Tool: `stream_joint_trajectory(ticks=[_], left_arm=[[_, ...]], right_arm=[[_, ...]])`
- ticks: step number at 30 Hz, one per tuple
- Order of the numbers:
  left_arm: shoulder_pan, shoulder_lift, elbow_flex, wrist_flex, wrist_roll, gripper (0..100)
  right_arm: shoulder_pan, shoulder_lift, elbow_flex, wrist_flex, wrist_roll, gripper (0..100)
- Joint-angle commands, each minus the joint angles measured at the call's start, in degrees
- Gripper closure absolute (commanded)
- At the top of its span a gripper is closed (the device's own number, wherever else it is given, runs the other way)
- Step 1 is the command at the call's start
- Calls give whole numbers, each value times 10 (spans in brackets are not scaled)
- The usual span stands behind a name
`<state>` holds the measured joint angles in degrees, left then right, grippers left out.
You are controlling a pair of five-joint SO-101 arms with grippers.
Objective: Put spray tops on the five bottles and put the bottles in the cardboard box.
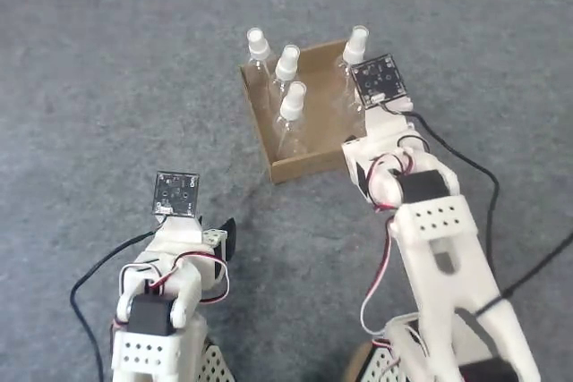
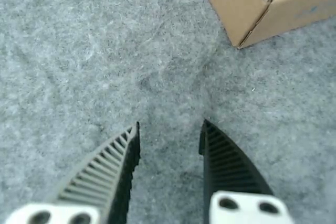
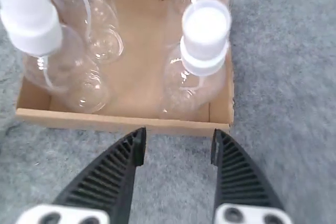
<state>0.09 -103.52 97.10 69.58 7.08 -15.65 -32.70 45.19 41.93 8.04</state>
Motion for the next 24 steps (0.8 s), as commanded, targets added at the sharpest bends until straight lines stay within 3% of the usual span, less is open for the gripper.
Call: stream_joint_trajectory(ticks=[1, 6, 16, 24], left_arm=[[1, -8, -6, 4, 0, 826], [1, -8, -6, 4, 0, 826], [1, -8, -6, 4, 0, 826], [1, -8, -6, 4, 0, 826]], right_arm=[[-1, -69, -36, 32, 2, 897], [0, -95, -35, 65, 2, 978], [0, -109, -34, 173, 1, 983], [7, -109, 25, 185, -4, 983]])
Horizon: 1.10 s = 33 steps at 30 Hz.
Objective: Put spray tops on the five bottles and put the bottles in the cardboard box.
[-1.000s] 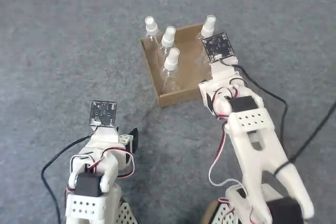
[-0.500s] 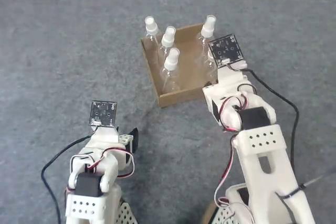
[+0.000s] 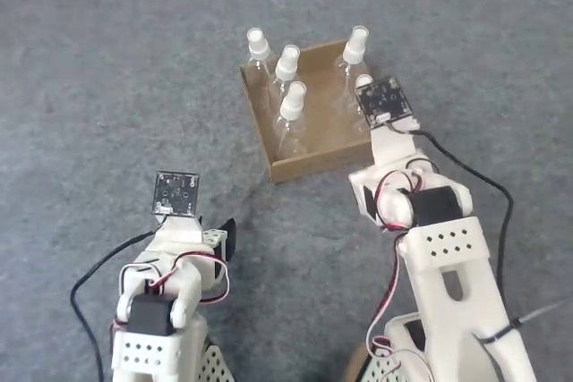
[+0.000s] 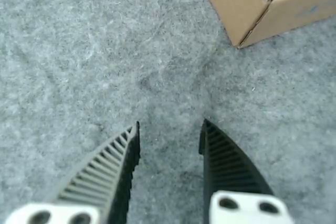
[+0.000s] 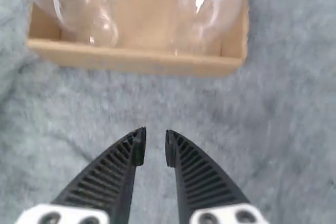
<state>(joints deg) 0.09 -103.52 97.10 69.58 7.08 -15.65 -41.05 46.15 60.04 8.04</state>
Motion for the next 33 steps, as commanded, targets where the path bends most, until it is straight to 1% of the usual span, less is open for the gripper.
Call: stream_joint_trajectory(ticks=[1, 3, 7, 9, 17, 22, 26, 33], left_arm=[[1, -8, -6, 4, 0, 826], [0, -8, -6, 4, 0, 826], [0, -8, -6, 4, 0, 826], [0, -8, -6, 4, 0, 826], [0, -8, -6, 4, 0, 826], [0, -8, -6, 4, 0, 826], [0, -8, -6, 4, 0, 826], [0, -8, -6, 4, 0, 826]], right_arm=[[11, -25, 24, 4, -4, 982], [26, -25, 36, 4, -10, 982], [76, -25, 50, 3, -67, 982], [94, -25, 59, 3, -77, 982], [98, -26, 97, 4, -78, 993], [98, -43, 98, 34, -79, 991], [98, -113, 120, 49, -80, 991], [97, -313, 241, 25, -77, 991]])
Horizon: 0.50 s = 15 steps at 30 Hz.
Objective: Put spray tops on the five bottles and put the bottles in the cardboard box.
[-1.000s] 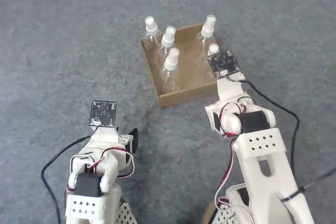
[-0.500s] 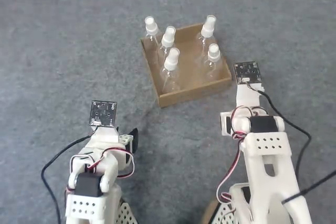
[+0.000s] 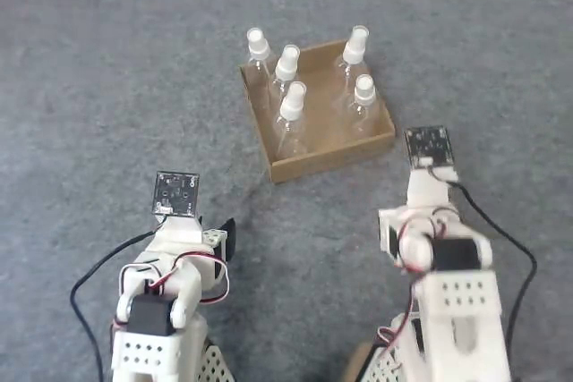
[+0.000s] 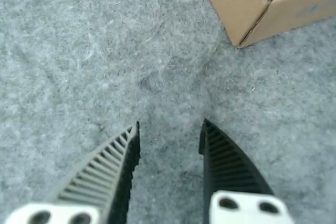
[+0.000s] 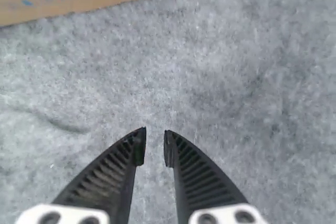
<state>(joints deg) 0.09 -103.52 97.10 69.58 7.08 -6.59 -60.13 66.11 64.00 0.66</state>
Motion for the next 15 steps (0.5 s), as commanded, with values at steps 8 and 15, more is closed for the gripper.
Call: stream_joint_trajectory(ticks=[8, 15], left_arm=[[0, -8, -6, 4, 0, 826], [0, -8, -6, 4, 0, 826]], right_arm=[[7, -367, 152, -13, -4, 992], [7, -432, 205, -15, -7, 992]])
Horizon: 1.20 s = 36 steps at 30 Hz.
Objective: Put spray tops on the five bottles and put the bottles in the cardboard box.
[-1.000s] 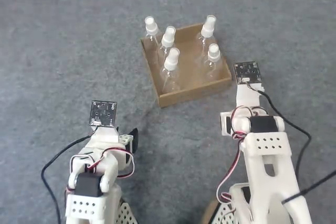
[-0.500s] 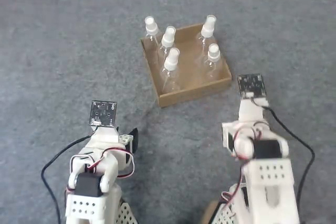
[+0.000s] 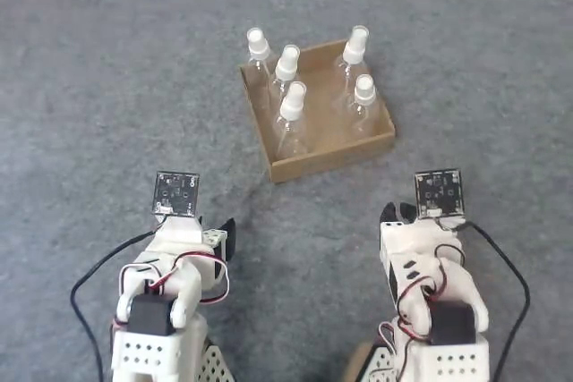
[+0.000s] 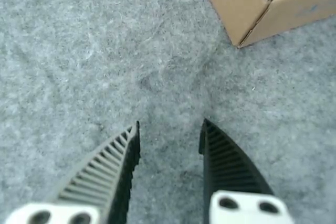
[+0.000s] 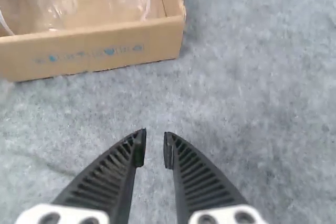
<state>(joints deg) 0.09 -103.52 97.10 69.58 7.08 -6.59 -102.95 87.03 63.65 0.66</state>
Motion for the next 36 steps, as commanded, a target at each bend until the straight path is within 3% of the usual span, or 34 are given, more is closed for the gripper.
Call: stream_joint_trajectory(ticks=[1, 15, 21, 31, 36], left_arm=[[0, -8, -6, 4, 0, 826], [0, -8, -6, 4, 0, 826], [0, -8, -6, 4, 0, 826], [0, -8, -6, 4, 0, 826], [0, -8, -6, 4, 0, 826]], right_arm=[[7, -1, -4, -11, -7, 992], [7, -1, 27, -12, -7, 992], [18, 0, 95, -90, -4, 992], [19, 5, 95, -86, -4, 991], [19, 0, 95, -15, -4, 990]])
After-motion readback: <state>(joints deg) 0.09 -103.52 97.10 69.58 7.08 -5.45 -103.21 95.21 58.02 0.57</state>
